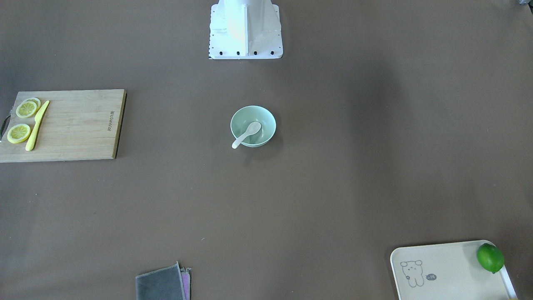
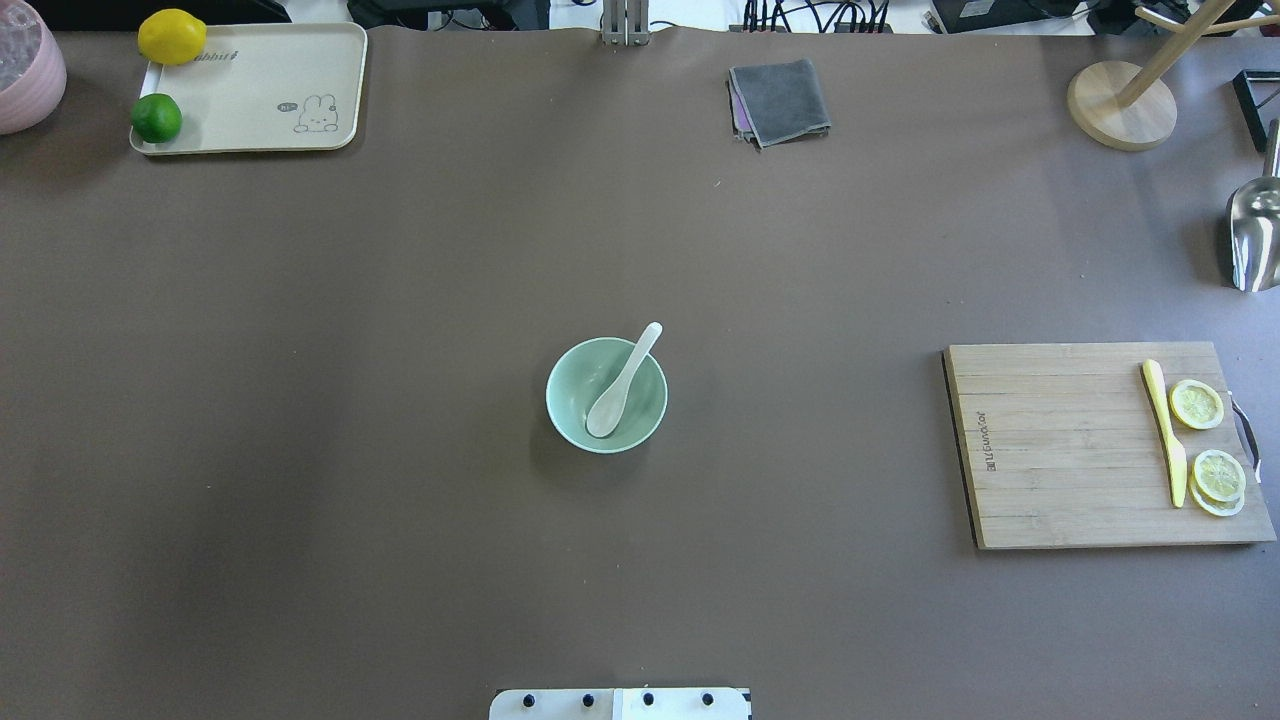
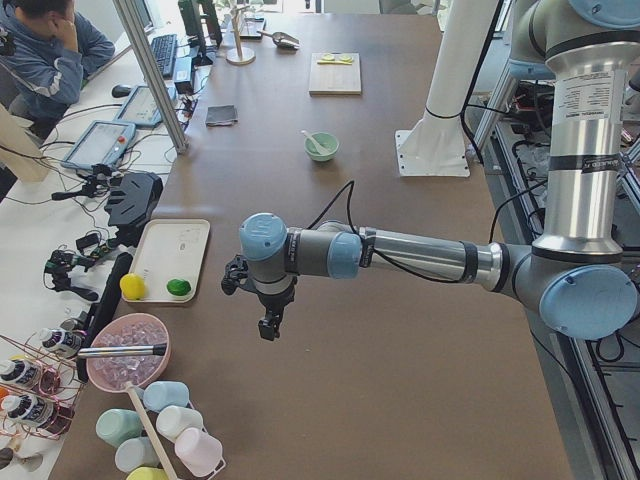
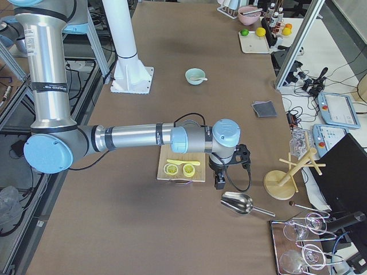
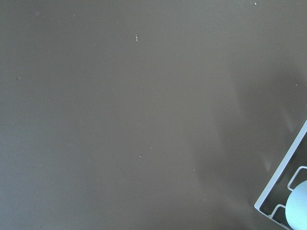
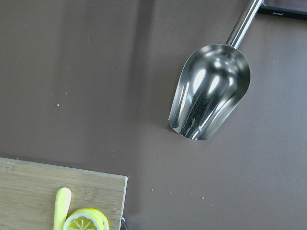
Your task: Place spoon in bowl
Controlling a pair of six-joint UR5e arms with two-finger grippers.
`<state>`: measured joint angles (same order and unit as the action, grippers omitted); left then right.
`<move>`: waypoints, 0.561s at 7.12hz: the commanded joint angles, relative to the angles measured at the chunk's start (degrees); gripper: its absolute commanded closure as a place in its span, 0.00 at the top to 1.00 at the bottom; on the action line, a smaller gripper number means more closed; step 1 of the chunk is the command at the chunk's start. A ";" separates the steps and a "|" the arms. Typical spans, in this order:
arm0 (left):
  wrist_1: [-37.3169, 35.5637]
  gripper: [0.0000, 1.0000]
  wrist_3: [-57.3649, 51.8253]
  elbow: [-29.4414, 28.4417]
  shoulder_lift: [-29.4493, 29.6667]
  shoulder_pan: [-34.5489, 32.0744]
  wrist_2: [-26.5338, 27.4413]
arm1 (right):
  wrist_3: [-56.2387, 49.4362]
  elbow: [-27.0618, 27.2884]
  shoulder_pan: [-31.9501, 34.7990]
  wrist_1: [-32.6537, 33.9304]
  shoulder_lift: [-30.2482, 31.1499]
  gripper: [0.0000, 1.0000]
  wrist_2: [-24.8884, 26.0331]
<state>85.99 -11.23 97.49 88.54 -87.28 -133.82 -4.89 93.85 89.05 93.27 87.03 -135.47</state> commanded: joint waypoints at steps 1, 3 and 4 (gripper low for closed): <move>0.05 0.98 0.06 -1.96 0.31 -0.35 -0.03 | 0.05 -0.07 0.08 -0.02 -0.19 1.00 0.03; 0.05 0.98 -0.02 -1.69 0.66 -0.44 -0.04 | -0.03 -0.07 0.08 -0.11 -0.37 1.00 -0.06; 0.05 0.98 -0.02 -1.69 1.10 -0.44 -0.04 | 0.05 0.01 0.08 -0.19 -0.28 1.00 0.12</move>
<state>86.04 -11.22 95.75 89.22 -87.69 -133.85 -4.85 93.79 89.12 93.18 86.72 -135.46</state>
